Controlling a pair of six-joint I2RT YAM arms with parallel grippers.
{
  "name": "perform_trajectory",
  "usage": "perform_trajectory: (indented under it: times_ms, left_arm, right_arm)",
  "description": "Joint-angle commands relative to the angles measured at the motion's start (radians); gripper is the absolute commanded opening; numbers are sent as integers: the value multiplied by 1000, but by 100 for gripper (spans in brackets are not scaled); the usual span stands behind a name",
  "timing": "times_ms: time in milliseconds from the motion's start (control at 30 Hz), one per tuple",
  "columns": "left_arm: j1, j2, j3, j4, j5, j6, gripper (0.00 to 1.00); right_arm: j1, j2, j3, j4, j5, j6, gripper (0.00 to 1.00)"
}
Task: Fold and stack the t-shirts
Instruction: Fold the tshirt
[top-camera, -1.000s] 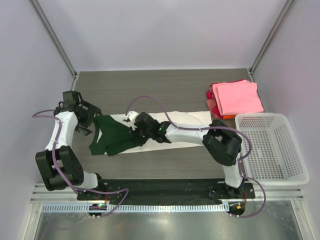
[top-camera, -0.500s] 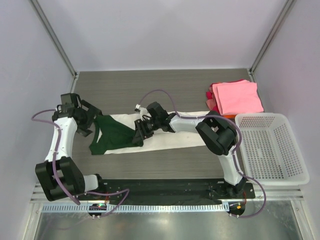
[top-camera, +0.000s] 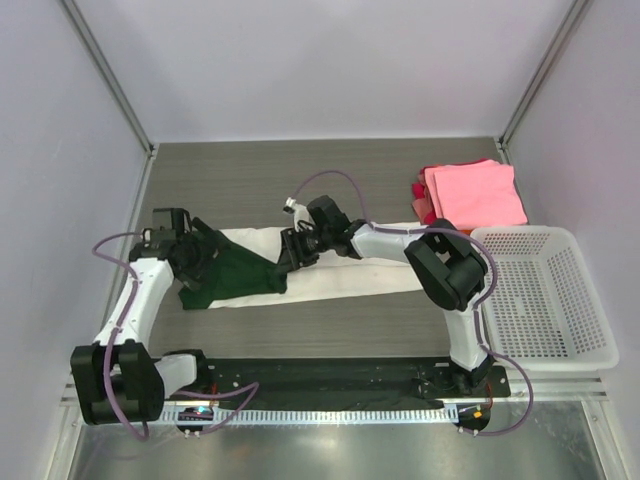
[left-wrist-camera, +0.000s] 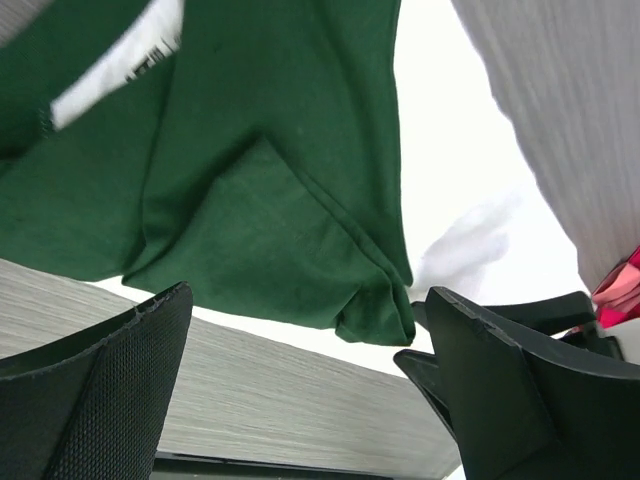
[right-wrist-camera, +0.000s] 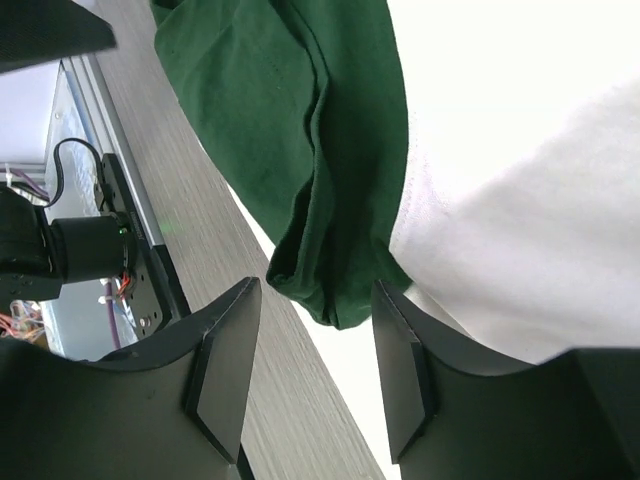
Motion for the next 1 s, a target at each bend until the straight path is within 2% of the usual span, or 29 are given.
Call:
perform_trajectory:
  times_ms: [0, 233, 267, 300, 333, 433, 533, 567, 633, 667, 733, 767, 800, 833, 900, 967]
  left_arm:
    - [-33, 2, -32, 92, -5, -54, 100]
    - [-73, 56, -70, 156, -29, -114, 100]
    - [-73, 60, -73, 170, -34, -120, 100]
    - [-73, 73, -76, 175, -51, -123, 100]
    - [-73, 80, -82, 179, -52, -126, 100]
    - [-73, 125, -93, 199, -55, -135, 100]
    - [-104, 168, -105, 212, -62, -146, 100]
    - [-105, 174, -112, 215, -75, -149, 100]
    - [-105, 192, -118, 216, -88, -154, 99]
    - [-105, 198, -121, 215, -101, -155, 100]
    - [-105, 209, -133, 216, -115, -157, 100]
    - [-105, 212, -138, 216, -115, -158, 100]
    - [-105, 217, -144, 218, -149, -157, 100]
    - [-105, 220, -145, 222, -154, -152, 100]
    - [-105, 229, -151, 222, -174, -146, 100]
    - [-107, 228, -159, 224, -189, -134, 100]
  right_arm:
    - [9, -47, 22, -9, 7, -25, 53]
    - [20, -45, 9, 31, -54, -19, 55]
    - [23, -50, -4, 39, -58, -19, 58]
    - [32, -59, -10, 59, -73, -22, 66]
    - [37, -62, -17, 62, -70, -24, 70]
    - [57, -47, -1, 36, -1, -34, 71]
    - [63, -15, 30, 5, 42, -33, 63]
    - [61, -10, 39, -1, 45, -33, 54]
    - [61, -1, 45, -18, 51, -30, 45]
    - [60, -1, 48, -29, 56, -31, 30]
    - [55, -2, 48, -74, 67, -33, 21]
    - [43, -4, 47, -87, 71, -31, 10]
    - [32, -6, 44, -98, 73, -16, 4]
    - [14, -6, 42, -117, 65, -2, 1]
    - [-31, 4, 47, -147, 15, 13, 1]
    - [-49, 2, 55, -223, 27, 6, 1]
